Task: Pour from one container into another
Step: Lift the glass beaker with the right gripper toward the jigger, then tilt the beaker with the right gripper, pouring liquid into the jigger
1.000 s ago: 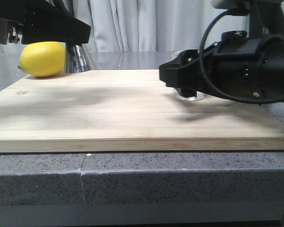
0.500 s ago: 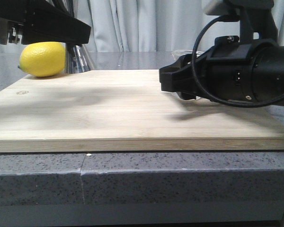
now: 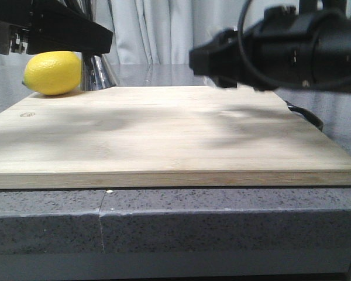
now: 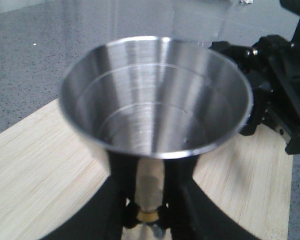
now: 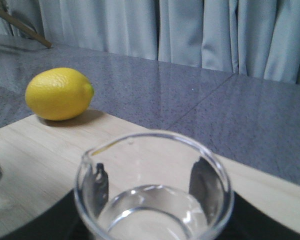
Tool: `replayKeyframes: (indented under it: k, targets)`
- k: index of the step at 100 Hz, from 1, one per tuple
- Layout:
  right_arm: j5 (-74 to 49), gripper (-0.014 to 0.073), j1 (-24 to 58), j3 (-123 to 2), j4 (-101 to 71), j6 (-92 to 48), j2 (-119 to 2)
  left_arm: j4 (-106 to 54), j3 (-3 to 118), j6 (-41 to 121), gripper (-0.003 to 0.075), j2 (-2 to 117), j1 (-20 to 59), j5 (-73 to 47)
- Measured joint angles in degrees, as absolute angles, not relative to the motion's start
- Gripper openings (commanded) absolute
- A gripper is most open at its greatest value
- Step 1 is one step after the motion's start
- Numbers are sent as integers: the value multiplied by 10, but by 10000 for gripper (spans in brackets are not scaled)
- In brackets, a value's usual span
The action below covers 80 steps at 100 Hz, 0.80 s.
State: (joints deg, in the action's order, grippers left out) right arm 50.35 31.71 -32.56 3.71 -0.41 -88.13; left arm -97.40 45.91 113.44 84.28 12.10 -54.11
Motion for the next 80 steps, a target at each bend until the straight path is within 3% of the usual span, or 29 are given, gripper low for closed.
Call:
replayKeyframes:
  k: [36,80]
  targets:
    - [348,255,318,-444,164,-4,-819,-932,459,1111,-20,843,121,-543]
    - [257,255,365,-543,281,-4,-819,-859,493,1055,-20,843,127,-563]
